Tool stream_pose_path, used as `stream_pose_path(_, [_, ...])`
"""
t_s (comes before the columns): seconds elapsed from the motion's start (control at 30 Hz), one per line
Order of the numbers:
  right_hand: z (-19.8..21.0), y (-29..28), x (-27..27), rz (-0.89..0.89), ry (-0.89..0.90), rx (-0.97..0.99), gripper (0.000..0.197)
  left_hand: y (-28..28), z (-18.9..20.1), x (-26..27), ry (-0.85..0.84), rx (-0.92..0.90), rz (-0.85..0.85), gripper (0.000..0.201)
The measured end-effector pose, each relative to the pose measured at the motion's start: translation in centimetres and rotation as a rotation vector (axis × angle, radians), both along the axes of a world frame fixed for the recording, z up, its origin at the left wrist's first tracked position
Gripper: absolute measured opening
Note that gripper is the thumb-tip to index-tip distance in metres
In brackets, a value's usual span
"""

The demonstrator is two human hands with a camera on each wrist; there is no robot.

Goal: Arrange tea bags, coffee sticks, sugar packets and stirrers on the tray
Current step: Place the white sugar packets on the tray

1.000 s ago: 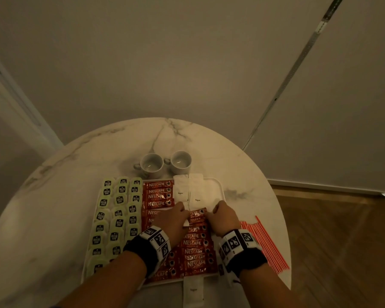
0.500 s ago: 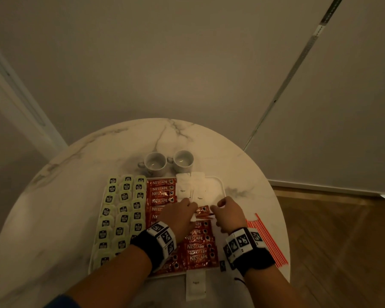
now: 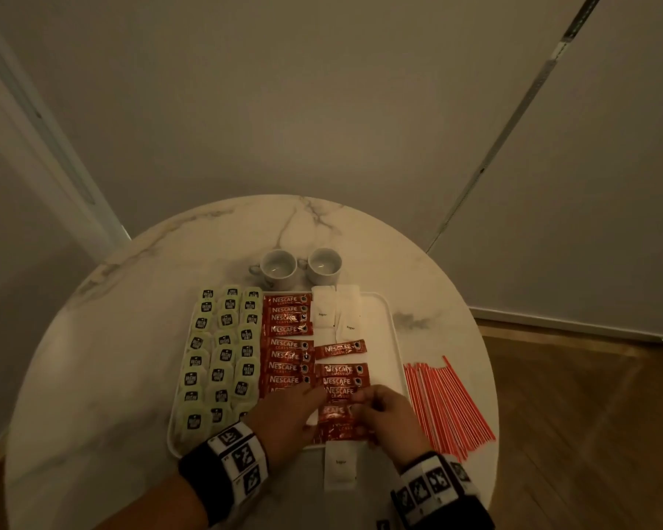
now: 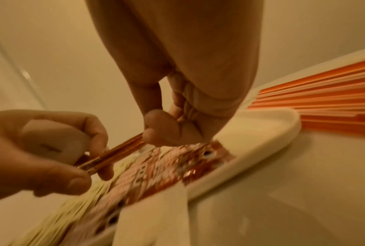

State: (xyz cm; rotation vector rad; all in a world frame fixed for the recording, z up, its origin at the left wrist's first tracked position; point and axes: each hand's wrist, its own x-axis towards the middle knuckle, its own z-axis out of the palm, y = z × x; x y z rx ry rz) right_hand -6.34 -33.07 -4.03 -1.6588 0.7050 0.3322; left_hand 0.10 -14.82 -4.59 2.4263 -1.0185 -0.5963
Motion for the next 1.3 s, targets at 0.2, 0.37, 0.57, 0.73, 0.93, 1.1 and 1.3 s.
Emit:
stream_pose_path(0.2, [-1.7, 3.5, 0.0, 0.225, -0.019, -0.179, 0.010, 3.6, -1.2, -0.7, -0.070, 0.084, 0.038, 0.027])
stream_pose_path(0.37, [-2.3, 5.2, 0.7, 0.340, -0.079, -0.342, 0.019, 5.2, -2.7, -0.6, -0.105, 0.089, 0.071, 0.047])
stream_pose_path(0.57, [-2.5, 5.8, 1.2, 0.337, -0.110, -0.377, 0.019, 4.7, -2.3, -0.4, -0.096, 0.093, 0.080, 0.027])
stream_pose_path(0.73, [-2.1, 5.3, 1.5, 0.354, -0.096, -0.317, 0.021, 5.0, -2.5, -0.2, -0.092, 0.086, 0.061, 0.029])
stream_pose_path(0.93, [-0.9, 4.5, 2.4, 0.259, -0.007, -0.181, 0.028, 6.3, -1.4, 1.0, -0.102, 0.070, 0.100, 0.031])
stream_pose_path(1.1, [-1.1, 3.3, 2.2, 0.237, -0.016, -0.177, 0.024, 7.8, 0.1, 3.1, -0.165, 0.092, 0.208, 0.012])
stream_pose_path(1.3, [-2.0, 4.0, 1.5, 0.323, -0.071, -0.302, 0.023, 6.2, -0.4, 3.2, -0.176, 0.141, 0.113, 0.024])
